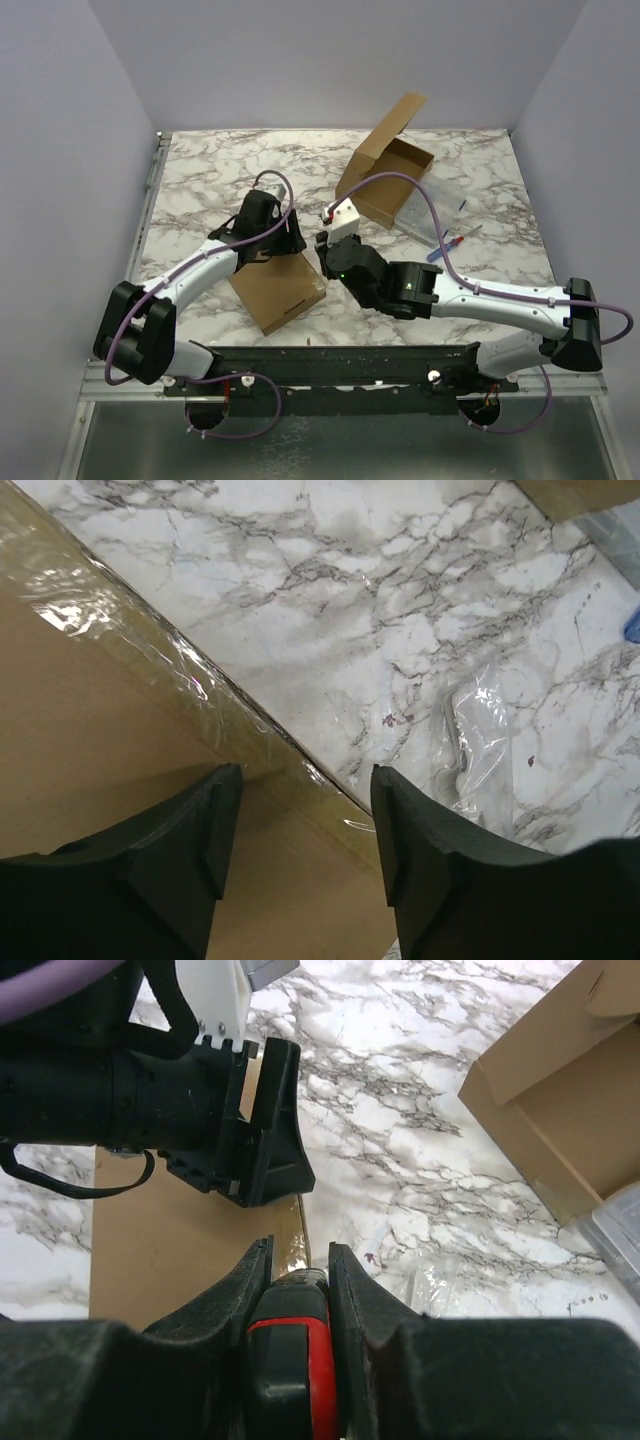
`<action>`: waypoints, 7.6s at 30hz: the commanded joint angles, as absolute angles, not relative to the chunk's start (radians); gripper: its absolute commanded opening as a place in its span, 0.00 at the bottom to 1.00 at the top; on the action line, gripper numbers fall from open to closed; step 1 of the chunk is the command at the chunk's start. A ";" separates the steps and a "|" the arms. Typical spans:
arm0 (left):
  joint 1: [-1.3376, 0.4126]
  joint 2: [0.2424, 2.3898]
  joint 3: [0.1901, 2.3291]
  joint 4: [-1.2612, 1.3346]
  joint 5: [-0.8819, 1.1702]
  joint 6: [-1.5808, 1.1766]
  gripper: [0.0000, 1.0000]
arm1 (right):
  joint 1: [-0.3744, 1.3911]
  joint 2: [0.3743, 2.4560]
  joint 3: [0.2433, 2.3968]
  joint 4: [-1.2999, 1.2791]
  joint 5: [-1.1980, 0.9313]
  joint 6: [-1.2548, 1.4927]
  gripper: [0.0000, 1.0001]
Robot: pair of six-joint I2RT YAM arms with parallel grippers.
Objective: Unpack the express box
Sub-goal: Cut the express box at the center of the board, then adjust the express box at the center of the board, then cut the express box at the center of the board.
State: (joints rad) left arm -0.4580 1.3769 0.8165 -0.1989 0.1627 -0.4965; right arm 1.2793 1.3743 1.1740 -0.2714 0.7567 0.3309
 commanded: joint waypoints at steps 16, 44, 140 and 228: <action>0.031 0.904 0.610 -0.523 -0.107 -0.810 0.80 | 1.062 1.560 1.090 -0.081 0.350 0.138 0.00; -0.104 1.560 1.239 -0.500 -0.262 -0.258 0.74 | 1.072 1.552 1.101 0.083 0.350 0.276 0.00; 0.132 1.184 0.634 -0.338 0.219 -0.607 0.65 | 1.146 1.904 1.421 0.294 -0.044 -0.113 0.00; 0.076 1.222 0.712 -0.314 -0.108 -0.441 0.77 | 1.282 1.516 1.148 0.203 0.430 -0.003 0.00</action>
State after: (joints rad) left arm 0.0856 1.2522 0.6659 -0.2535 0.0059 -0.5175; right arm 1.2709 1.5627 1.1015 0.1036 0.3412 -0.0135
